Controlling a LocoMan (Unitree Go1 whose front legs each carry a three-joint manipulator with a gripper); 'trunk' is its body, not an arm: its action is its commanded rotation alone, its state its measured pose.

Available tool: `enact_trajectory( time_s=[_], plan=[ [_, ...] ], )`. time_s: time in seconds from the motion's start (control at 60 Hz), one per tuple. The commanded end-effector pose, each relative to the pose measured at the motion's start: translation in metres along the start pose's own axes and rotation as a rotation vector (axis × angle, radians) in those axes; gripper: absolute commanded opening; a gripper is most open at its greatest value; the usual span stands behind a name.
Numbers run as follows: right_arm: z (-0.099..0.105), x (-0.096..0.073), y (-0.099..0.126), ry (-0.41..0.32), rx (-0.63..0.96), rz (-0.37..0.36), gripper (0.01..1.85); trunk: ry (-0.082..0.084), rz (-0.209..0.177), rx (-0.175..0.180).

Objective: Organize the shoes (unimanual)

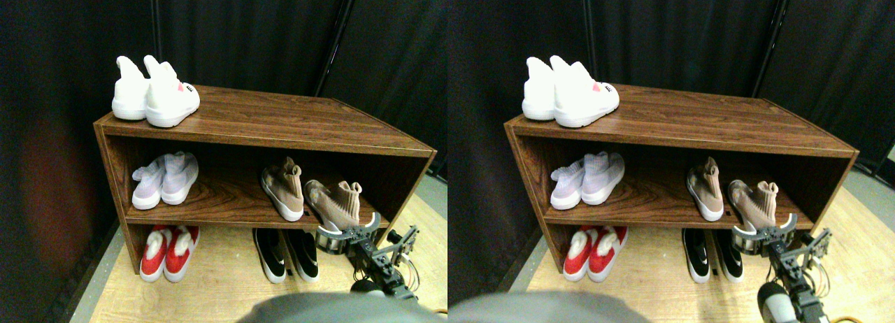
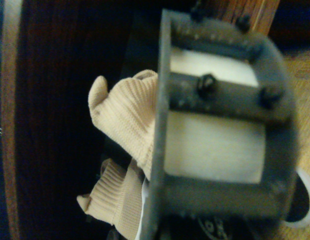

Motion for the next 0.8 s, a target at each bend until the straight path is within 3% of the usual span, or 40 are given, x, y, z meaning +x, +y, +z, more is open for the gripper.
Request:
enact_trajectory(
  time_s=[0.017,0.4,0.8],
  plan=[
    [0.0,0.008,-0.004,-0.018,0.004,-0.01,1.35,0.025,0.018,-0.023],
    [-0.004,0.027,-0.014,-0.037,0.031,-0.045,1.33,0.025,0.036,-0.024],
    [-0.004,0.026,-0.011,-0.001,0.03,-0.031,1.38,0.022,0.033,-0.022]
  ],
)
